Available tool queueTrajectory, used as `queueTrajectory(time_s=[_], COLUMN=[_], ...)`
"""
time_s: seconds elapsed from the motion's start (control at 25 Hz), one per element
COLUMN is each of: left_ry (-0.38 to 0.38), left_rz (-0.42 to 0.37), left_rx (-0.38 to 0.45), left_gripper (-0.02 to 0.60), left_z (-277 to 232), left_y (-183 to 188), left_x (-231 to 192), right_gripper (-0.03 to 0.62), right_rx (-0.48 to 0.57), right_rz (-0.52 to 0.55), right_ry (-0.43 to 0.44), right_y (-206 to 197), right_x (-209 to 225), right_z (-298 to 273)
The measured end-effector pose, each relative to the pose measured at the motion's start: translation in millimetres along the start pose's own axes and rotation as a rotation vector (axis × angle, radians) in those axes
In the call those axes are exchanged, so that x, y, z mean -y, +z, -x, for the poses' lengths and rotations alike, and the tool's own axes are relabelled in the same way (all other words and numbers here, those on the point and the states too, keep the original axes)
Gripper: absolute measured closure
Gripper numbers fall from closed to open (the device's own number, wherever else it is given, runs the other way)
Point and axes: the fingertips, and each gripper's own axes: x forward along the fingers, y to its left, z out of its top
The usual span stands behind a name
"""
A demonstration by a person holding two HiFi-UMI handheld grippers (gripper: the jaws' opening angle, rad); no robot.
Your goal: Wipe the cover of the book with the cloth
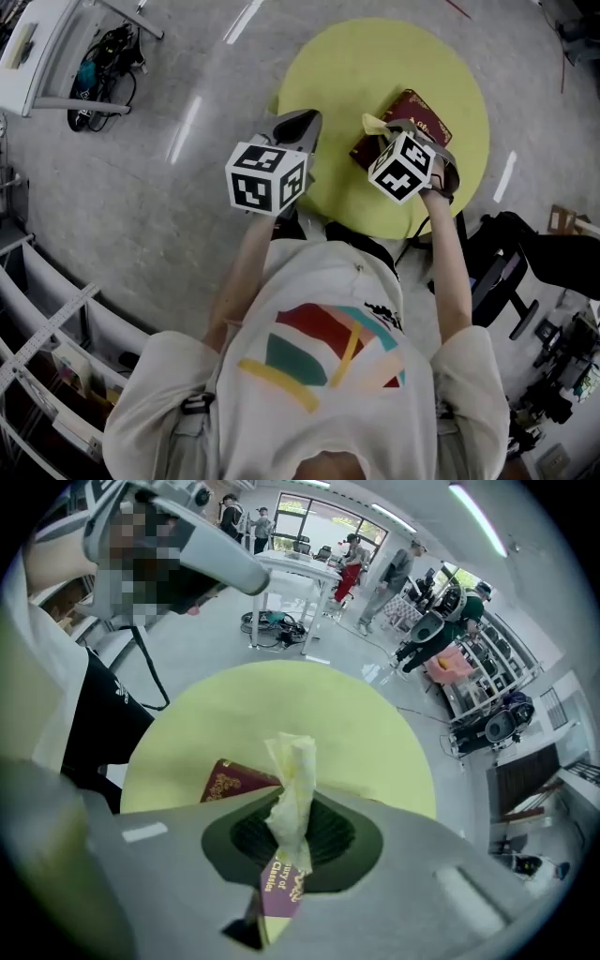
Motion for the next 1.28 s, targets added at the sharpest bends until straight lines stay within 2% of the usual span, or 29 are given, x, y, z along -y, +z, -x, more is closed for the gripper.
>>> queueTrajectory(time_s=[0.28, 0.52, 0.68, 0.92, 1.0, 1.2, 1.28], left_ry=[0.002, -0.004, 0.004, 0.031, 0.046, 0.065, 0.067], left_rz=[-0.041, -0.048, -0.039, -0.016, -0.005, 0.011, 0.015], left_rx=[0.048, 0.038, 0.027, 0.034, 0.038, 0.043, 0.043], left_gripper=[0.561, 0.561, 0.56, 0.561, 0.561, 0.561, 0.561], left_z=[4.2, 2.3, 0.2, 4.3, 8.2, 13.5, 13.8], left_y=[26.3, 27.5, 21.6, 20.1, 20.0, 17.4, 15.7], left_x=[4.4, 6.5, 4.7, -4.2, -11.2, -17.5, -18.6], right_gripper=[0.565, 0.565, 0.565, 0.565, 0.563, 0.565, 0.565], right_rx=[0.044, 0.079, 0.077, 0.023, 0.026, 0.01, 0.013], right_rz=[-0.035, -0.041, -0.041, -0.017, -0.027, 0.006, -0.001], right_ry=[-0.115, -0.228, -0.176, -0.075, -0.08, -0.153, -0.141], right_y=[-5.3, -4.7, -4.5, -9.6, -7.4, -10.6, -9.0], right_x=[49.8, 110.8, 125.0, 116.4, 117.0, 129.3, 127.7], right_z=[14.7, -0.1, -27.7, -55.7, -58.5, -63.4, -65.8])
